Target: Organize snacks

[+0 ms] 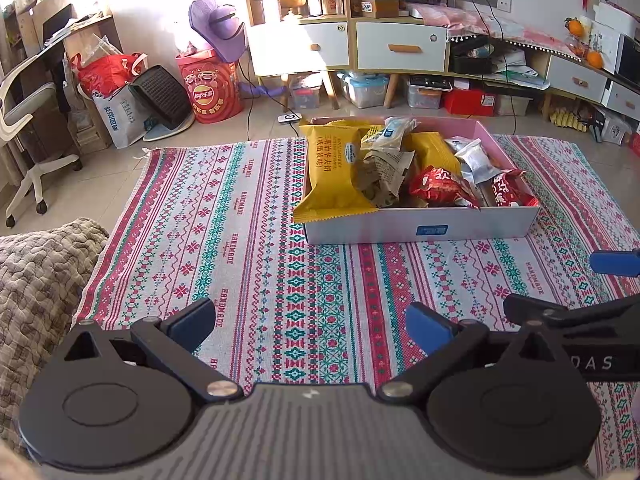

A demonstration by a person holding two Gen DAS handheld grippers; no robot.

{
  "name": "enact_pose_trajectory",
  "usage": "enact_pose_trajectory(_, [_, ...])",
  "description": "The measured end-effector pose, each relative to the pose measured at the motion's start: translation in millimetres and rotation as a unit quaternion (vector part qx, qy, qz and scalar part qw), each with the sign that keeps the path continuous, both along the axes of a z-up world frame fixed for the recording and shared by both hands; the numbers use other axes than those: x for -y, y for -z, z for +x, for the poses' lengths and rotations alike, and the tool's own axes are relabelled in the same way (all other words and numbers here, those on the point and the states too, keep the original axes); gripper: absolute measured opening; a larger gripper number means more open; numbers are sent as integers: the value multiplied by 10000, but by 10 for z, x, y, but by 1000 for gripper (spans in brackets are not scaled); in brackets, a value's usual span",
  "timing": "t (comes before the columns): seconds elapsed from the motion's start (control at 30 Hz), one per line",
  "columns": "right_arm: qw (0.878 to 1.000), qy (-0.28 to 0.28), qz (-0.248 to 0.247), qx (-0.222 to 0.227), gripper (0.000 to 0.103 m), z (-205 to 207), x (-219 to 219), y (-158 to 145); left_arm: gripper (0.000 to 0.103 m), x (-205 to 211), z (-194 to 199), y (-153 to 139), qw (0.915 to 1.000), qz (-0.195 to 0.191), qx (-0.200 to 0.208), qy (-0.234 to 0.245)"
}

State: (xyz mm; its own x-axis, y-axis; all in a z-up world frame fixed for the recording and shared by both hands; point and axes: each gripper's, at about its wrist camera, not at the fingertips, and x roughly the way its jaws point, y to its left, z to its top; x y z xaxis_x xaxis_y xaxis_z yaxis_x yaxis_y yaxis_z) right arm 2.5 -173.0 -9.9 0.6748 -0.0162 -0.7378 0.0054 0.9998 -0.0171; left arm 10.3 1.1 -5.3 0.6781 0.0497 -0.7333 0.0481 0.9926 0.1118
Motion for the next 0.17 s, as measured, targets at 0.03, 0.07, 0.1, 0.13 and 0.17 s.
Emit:
enact_pose_trajectory(0.03, [10000, 5, 0, 4, 103, -4, 5, 2, 103, 0, -1, 0, 10000, 7, 1, -6])
enact_pose_trajectory(0.07, [10000, 16, -2, 6, 103, -6, 11, 7, 103, -1, 1, -1, 10000, 12, 0, -3])
enact_pose_trajectory(0.1, [10000, 25, -5, 5, 103, -8, 17, 12, 103, 1, -3, -3, 10000, 18, 2, -5])
enact_pose_trajectory(0.13, [10000, 40, -12, 4, 103, -4, 24, 21, 103, 3, -5, -3, 10000, 22, 3, -5])
enact_pose_trajectory(0.17, [10000, 61, -25, 7, 103, 1, 30, 35, 103, 4, -6, -2, 10000, 21, -17, 4])
